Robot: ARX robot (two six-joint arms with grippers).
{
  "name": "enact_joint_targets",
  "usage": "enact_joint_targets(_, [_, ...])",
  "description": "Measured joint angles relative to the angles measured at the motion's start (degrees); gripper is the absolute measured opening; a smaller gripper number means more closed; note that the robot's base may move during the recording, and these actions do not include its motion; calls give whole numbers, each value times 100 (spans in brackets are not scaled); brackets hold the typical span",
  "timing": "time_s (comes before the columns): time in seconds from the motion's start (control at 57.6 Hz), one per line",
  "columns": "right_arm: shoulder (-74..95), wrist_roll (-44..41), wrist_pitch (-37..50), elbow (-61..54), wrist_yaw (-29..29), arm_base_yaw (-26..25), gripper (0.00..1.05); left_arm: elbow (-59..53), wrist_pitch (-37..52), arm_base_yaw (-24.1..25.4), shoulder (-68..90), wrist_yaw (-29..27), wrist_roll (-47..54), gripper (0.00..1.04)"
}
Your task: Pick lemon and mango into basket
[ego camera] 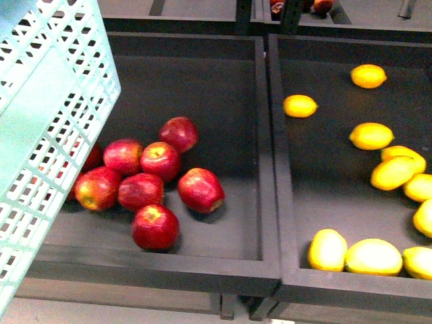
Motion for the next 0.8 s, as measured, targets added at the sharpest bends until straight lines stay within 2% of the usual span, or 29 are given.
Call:
enact_joint_targets(0.33, [2, 0, 0, 0, -39, -7, 96, -2, 0, 44, -7, -149, 116, 29])
enact_joint_targets(0.573, [0, 0, 0, 0, -24, -7, 96, 20, -83, 37, 26, 48, 94, 29])
enact_joint_targets(0.659, [2, 0, 0, 0, -2, -7, 96, 649, -1460, -4, 455, 704, 1167, 29])
enact_joint_targets(0.712, [-2, 0, 0, 0, -2, -7, 96, 925, -1860, -212, 752, 807, 1773, 29])
enact_joint_targets(0.798, [0, 0, 0, 0, -4, -7, 96, 1137, -1884, -616, 1248, 848, 2417, 29])
